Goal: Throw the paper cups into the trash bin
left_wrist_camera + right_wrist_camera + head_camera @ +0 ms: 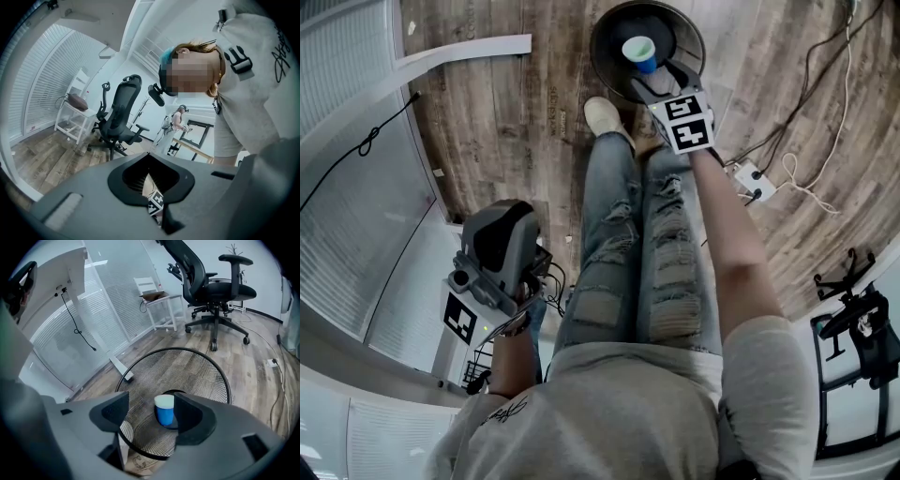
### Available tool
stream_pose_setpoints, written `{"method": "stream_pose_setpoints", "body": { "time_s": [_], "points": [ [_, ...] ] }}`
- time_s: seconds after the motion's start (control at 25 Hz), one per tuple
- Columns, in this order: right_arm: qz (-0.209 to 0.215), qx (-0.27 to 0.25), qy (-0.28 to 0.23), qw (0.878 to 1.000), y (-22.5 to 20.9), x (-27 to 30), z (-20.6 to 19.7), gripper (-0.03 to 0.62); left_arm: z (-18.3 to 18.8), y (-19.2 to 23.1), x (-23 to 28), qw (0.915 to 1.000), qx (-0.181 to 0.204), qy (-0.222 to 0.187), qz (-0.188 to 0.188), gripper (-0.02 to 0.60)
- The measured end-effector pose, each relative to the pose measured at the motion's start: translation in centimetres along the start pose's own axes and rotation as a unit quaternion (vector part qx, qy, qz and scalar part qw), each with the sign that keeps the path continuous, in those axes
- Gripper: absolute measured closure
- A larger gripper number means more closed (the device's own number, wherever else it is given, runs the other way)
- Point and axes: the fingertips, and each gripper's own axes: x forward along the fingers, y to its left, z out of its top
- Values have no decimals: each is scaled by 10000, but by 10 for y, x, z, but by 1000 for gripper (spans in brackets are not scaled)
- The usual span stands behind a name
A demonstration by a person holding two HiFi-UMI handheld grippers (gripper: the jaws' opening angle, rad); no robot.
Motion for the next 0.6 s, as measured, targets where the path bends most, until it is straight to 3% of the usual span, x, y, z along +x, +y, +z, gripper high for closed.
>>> {"method": "stream_pose_setpoints", "body": {
  "time_s": [0.6],
  "points": [
    [48,-91,-503,9987,23,-70,49,312,31,-28,3,9993,228,-116,-275,578]
  ]
}}
